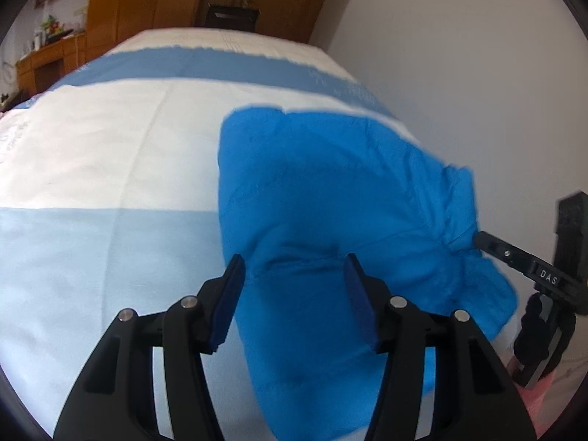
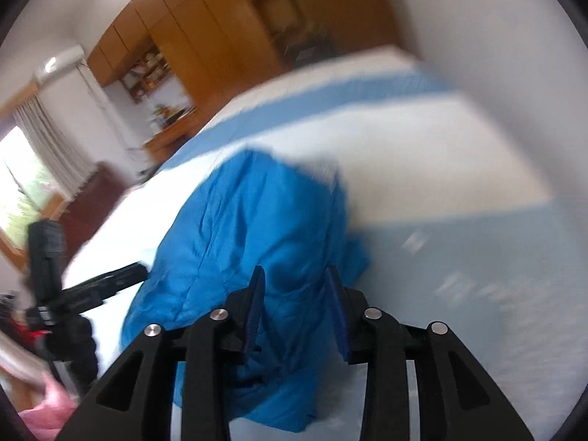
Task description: Fold large clothes
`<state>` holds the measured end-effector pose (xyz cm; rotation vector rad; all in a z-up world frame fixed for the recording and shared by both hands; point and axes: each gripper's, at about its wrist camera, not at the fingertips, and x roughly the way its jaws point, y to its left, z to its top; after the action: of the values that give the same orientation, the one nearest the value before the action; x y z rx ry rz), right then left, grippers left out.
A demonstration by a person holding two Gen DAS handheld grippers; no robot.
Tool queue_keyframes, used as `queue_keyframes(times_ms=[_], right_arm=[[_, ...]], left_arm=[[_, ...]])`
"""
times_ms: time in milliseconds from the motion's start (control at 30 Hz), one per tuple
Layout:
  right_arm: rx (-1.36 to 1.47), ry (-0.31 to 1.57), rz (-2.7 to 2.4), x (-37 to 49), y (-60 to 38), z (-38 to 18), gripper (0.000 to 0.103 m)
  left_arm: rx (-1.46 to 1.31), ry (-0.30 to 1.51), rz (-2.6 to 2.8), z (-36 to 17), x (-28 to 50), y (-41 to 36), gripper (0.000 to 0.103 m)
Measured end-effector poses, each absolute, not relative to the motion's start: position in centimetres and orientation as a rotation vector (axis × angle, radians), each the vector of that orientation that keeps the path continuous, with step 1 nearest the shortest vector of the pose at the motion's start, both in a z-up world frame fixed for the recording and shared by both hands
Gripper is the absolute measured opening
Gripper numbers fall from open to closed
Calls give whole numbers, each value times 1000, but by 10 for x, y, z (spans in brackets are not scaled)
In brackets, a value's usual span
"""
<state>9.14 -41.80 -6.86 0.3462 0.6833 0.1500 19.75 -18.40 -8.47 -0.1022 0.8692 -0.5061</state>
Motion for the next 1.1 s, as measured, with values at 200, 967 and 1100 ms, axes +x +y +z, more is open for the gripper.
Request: queue_keyframes(times_ms=[200,967,1100], right_arm=[[303,626,288,79,-363,-49,28],[403,690,291,69,-373,-128,5],[380,640,312,54,-370,-114,10]], left_arm=[[-139,798,-487,-63,174,-206,52],[-60,821,-546,-104,142,-227,49],[-63,783,-533,-96,129,-213,49]])
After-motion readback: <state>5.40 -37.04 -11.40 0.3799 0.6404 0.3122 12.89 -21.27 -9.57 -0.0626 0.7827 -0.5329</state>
